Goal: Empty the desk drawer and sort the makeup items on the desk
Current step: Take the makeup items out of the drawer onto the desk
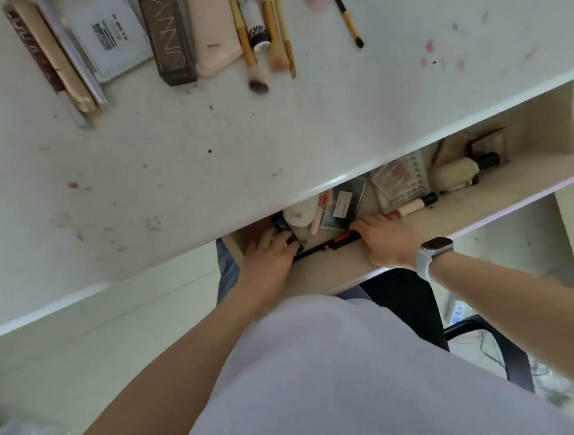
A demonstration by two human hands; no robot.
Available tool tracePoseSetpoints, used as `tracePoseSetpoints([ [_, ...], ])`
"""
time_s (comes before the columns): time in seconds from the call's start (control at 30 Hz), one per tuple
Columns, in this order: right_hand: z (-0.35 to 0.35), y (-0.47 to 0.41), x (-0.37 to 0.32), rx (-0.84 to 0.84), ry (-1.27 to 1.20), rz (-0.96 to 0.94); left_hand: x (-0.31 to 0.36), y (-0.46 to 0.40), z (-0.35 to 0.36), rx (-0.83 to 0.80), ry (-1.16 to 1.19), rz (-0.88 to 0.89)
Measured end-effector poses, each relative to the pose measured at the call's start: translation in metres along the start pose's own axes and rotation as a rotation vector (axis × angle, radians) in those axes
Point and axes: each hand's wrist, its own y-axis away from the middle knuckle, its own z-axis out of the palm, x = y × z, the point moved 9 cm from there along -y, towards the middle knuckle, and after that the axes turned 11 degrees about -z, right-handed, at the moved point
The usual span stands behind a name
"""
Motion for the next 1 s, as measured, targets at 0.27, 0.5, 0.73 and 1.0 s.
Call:
tracePoseSetpoints([
  [0.27, 0.001, -0.014, 0.006, -0.071, -0.040, -0.003, 0.018, -0.015, 0.021, -0.061, -0.572, 0.185],
  [0.5, 0.008, -0.014, 0.006, -0.084, -0.053, -0.042, 0.005, -0.026, 0.018, -0.077, -0.660, 0.140],
  [0.73, 0.004, -0.020, -0.015, -0.203, 0.087, -0.120, 0.014, -0.027, 0.025, -0.058, -0.571, 0.217],
  [1.0, -0.003, -0.016, -0.023, -0.216, 0.064, -0.147, 0.003, -0.017, 0.031, -0.137, -0.579, 0.129],
])
